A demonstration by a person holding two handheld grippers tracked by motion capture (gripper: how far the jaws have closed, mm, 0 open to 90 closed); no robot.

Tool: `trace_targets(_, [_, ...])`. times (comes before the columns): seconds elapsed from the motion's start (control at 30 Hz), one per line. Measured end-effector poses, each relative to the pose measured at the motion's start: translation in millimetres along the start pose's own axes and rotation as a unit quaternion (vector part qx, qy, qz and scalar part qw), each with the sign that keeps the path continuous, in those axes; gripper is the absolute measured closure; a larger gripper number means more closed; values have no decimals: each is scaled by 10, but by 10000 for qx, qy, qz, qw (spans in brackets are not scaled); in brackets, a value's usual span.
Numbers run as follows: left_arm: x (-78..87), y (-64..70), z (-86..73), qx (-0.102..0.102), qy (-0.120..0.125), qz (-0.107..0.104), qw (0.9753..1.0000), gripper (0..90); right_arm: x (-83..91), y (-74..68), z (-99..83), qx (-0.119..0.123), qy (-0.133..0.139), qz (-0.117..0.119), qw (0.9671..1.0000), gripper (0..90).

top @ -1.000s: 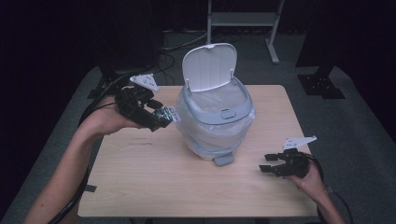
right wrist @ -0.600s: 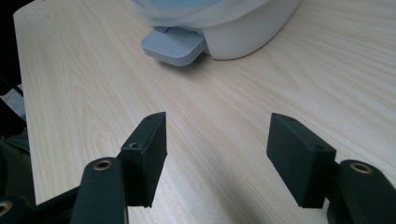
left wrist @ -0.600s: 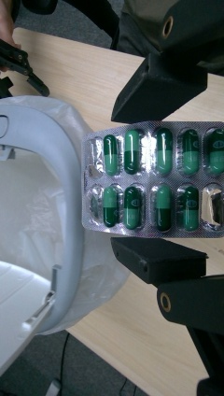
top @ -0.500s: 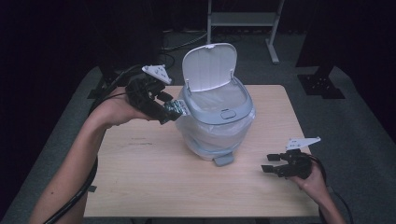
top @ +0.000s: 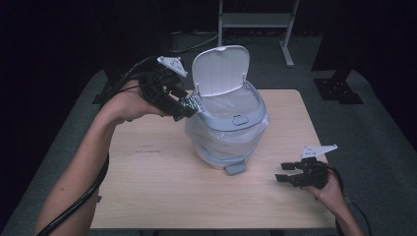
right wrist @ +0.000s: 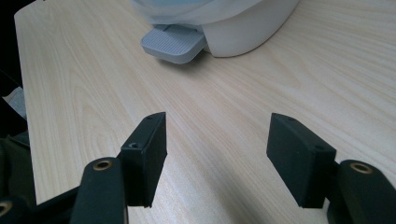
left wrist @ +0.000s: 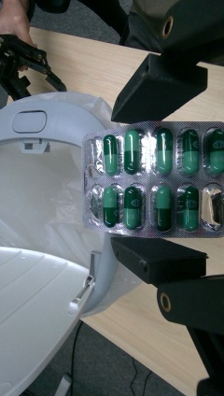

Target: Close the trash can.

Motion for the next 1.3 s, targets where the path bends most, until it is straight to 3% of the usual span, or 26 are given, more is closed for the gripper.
trace_targets(0.8, [-155,-38,307,-81,107,-71,9999,333,-25,-16,-12,-55,41,56,10000,368])
trace_targets(1.3, [-255,-31,470,-215,21,-67,9997,333,-18,-32,5,-41,91,83,9999,368])
Point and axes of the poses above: each handheld gripper's, and its own axes: x roughly backward along the jaws, z roughly out of its top, y roughly to its right, the point moved 8 cm from there along -x, roughly forward along the jaws, and after that the axes turned 15 degrees about z, right-handed, at the moved point
